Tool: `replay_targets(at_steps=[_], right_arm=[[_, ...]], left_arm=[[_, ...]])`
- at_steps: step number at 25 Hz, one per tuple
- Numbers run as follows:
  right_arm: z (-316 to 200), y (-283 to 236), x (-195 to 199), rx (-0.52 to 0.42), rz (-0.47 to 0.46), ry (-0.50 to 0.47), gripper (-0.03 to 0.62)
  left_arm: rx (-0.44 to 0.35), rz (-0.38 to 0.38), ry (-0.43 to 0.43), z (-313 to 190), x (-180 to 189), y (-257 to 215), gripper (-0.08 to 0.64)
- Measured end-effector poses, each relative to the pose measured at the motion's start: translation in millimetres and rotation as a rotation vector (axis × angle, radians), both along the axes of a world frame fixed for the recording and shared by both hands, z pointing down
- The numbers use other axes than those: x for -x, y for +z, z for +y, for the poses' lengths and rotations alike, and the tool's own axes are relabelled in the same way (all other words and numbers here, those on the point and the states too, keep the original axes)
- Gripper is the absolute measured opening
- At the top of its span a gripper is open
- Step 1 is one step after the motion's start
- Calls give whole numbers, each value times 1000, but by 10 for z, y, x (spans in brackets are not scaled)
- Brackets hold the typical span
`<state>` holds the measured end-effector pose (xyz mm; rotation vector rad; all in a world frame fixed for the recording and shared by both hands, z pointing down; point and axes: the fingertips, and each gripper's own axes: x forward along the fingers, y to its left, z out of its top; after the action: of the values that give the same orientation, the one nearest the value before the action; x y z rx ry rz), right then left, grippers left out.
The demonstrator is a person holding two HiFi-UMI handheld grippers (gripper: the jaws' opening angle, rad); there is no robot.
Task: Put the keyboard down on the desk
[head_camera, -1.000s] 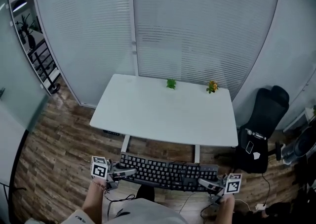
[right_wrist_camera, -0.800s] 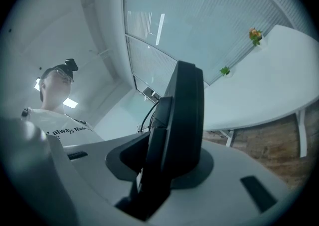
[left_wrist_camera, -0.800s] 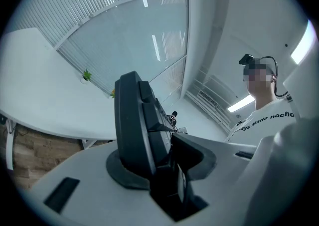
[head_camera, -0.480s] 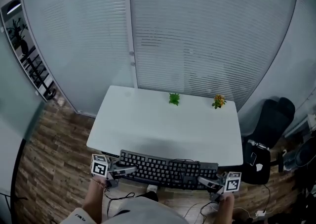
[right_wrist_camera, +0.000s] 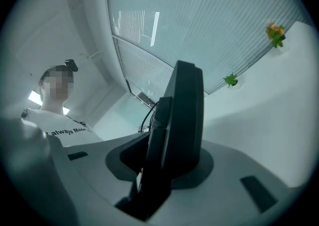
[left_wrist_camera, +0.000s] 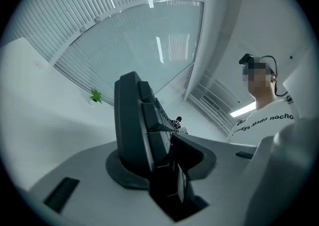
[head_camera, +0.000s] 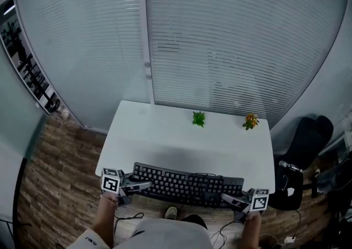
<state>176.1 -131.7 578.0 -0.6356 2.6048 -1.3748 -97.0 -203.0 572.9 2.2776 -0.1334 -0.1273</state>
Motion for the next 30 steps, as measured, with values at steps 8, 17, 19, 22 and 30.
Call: replay_targets(at_steps=[8,17,19,22,30], right_arm=[[-245,86,-85,28,-8,13,129],[-730,207,-314,45,-2,13,130],[-856,229,-364,50,-6,14,132],[-1037,279,-414,56,11,18,135],[-1396,644,-503,95,108,106,195]], left_arm=[[26,-4,2,-264,-87,137,160],[24,-30,-28,-755,-313,247,175],[43,-37,-49,-877,-360,271,182],[31,-69,-86,-1069,-395,355,203],[33,-190,-250,-1415,-391,739,285]])
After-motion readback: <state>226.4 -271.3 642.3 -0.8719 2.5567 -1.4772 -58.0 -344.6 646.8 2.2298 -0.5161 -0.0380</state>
